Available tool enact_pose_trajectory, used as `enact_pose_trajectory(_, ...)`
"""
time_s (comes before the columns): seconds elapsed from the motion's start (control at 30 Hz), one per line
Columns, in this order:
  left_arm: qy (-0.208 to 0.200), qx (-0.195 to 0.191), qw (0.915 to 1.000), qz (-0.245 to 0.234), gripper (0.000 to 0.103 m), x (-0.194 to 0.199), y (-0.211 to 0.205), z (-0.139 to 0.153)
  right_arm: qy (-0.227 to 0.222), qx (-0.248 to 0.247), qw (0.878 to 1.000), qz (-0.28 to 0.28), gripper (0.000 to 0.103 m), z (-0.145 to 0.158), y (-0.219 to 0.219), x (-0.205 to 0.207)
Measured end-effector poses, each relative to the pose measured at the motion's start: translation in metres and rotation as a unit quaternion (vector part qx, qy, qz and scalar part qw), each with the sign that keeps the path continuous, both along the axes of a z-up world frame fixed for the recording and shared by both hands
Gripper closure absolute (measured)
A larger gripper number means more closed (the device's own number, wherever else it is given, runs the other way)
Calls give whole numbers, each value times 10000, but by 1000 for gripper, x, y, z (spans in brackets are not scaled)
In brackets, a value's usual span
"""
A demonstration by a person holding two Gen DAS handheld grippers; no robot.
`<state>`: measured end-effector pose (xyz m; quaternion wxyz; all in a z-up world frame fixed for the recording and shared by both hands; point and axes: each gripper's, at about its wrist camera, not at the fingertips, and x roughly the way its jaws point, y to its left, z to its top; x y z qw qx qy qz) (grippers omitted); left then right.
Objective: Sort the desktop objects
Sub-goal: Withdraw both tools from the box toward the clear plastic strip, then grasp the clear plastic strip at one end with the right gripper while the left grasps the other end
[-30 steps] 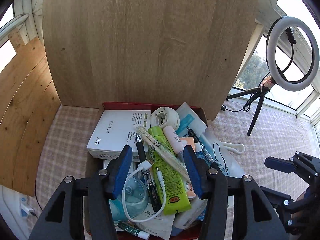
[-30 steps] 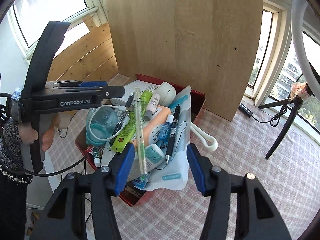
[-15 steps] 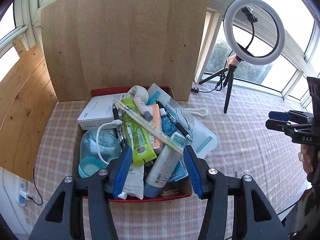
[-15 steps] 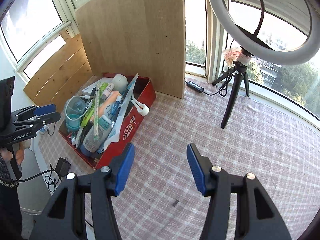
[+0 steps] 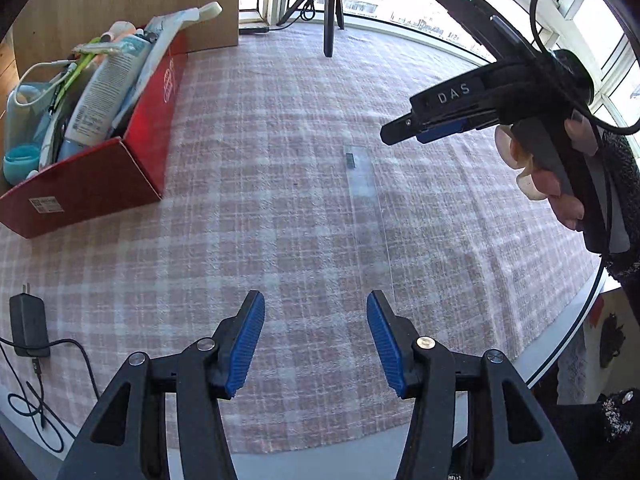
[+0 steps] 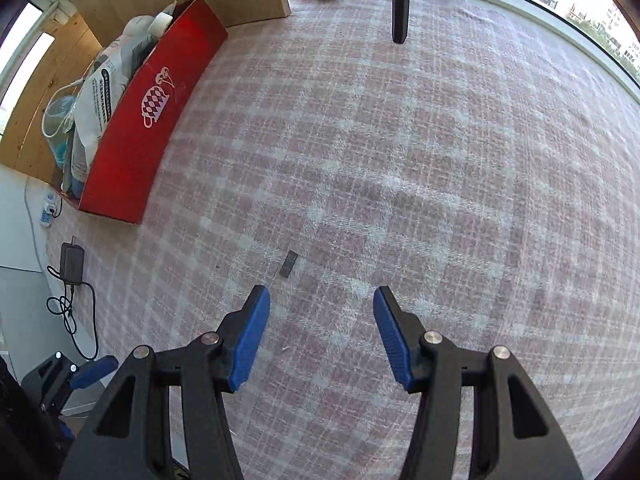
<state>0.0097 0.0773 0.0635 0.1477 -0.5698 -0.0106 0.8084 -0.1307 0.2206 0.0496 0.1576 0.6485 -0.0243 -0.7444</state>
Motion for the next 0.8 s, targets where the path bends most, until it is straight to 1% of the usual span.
enact_pose_trajectory(0.07,-91,-59,9999,-15,52,2,17,-13,-72,-38,10000,-6,50,-9,-2,1)
enact_pose_trajectory(0.13,-149,-181,9997,-18,52,2,32,-24,-37,11,10000,37,50,-11,-8,2)
enact_pose_trajectory(0.23,-163,-466,9988,35,52,-2,45,-33,25,97,9998,168,50,-14,-17,0)
enact_pose_trajectory(0.3,-260,-478,9985,42,52,-5,50,-39,10,147,9996,223,50,-17,-23,-2)
enact_pose_trajectory(0.37,-300,-583,9978,-73,52,-7,58,-43,-28,190,9995,264,50,-23,-28,-3)
enact_pose_trajectory(0.5,-208,-806,9960,-329,39,-10,76,-44,-59,186,9993,326,47,-27,-35,-7)
enact_pose_trajectory(0.57,-99,-981,9944,-388,38,-11,83,-44,-131,119,9995,259,47,-28,-33,-11)
enact_pose_trajectory(0.63,1,-945,9949,-338,37,-12,85,-43,-212,7,9996,159,47,-28,-29,-14)
enact_pose_trajectory(0.7,108,-914,9951,-351,38,-11,89,-41,-270,-95,9995,104,47,-28,-26,-16)
enact_pose_trajectory(0.77,194,-883,9949,-454,46,-9,95,-39,-311,-125,9994,103,47,-28,-25,-17)
enact_pose_trajectory(0.8,226,-865,9946,-521,53,-8,98,-37,-326,-121,9993,113,47,-28,-25,-17)
